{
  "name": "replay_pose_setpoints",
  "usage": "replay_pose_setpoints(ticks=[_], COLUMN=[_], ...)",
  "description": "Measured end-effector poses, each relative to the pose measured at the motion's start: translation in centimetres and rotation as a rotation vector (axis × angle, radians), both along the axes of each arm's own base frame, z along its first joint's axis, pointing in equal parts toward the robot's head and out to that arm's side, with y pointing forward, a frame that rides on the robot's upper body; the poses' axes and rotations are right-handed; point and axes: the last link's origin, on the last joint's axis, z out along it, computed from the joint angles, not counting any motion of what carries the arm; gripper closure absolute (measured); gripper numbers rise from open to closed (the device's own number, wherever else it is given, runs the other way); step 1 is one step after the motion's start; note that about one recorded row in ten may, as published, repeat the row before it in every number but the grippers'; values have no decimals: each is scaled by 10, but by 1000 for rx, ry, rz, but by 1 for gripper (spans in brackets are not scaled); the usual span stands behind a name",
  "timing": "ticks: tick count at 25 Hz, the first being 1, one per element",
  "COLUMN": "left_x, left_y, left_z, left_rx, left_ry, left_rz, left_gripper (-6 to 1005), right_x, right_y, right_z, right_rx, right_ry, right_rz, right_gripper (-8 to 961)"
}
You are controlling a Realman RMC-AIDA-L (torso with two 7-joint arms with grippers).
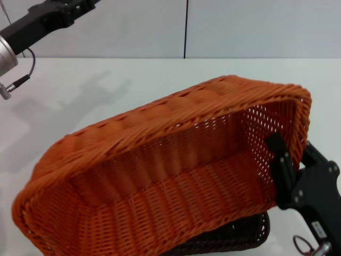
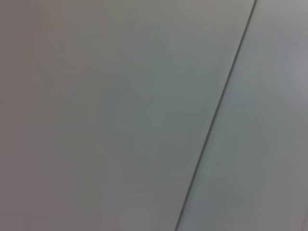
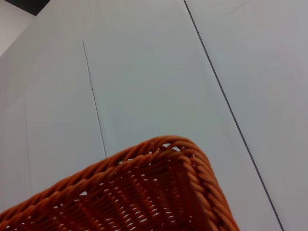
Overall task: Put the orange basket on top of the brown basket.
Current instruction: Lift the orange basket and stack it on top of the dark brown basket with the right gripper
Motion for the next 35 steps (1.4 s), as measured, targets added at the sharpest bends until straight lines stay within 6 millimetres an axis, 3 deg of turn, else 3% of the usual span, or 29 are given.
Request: replay_pose_setpoints(ticks=[18, 35], left_x=[9, 13], left_y=[4, 7], left_z=[-18, -27], left_rx=[-63, -91], left_ry=[45, 70], left_rz=[-19, -26], left_gripper=[155, 155], right_x=[-3, -6], right_y=[-34, -41], right_z=[-9, -17], right_rx=[-52, -104], right_ry=[48, 56], right_rz=[-43, -71], right_gripper=[782, 773])
